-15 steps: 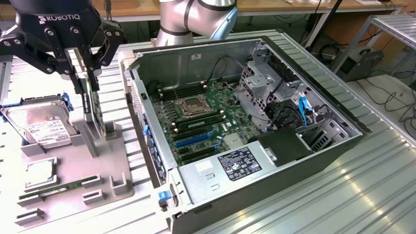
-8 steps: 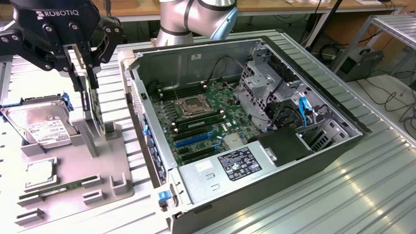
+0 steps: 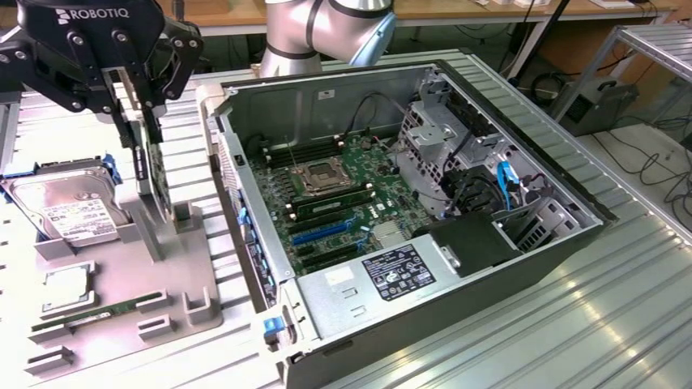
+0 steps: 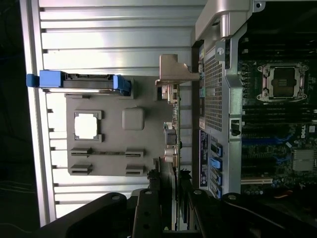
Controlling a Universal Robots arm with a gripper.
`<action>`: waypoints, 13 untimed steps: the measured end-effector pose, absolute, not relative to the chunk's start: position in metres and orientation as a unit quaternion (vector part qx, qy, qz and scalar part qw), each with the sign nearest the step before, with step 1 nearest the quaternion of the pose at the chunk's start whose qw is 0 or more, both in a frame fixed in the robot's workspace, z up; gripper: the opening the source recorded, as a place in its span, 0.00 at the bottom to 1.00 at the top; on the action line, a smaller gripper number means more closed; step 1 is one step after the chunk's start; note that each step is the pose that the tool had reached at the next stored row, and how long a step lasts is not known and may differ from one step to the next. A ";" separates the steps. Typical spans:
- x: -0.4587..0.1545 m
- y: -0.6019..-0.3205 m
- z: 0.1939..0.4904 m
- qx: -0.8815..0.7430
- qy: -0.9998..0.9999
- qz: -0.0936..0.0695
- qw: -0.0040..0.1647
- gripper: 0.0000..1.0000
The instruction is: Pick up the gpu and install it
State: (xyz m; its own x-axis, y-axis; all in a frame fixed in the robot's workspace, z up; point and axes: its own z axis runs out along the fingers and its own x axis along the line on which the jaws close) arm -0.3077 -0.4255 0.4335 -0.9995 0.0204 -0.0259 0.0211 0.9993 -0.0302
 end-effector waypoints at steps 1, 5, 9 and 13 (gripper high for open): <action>-0.308 -0.425 0.434 0.010 1.000 -0.015 0.013 0.27; -0.308 -0.425 0.436 0.010 1.000 -0.015 0.013 0.27; -0.308 -0.425 0.440 0.010 1.000 -0.015 0.013 0.27; -0.308 -0.425 0.442 0.010 1.000 -0.015 0.013 0.27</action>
State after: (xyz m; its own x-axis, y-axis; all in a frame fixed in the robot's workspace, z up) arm -0.3077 -0.4254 0.4421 -0.9995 0.0203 -0.0260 0.0211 0.9993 -0.0301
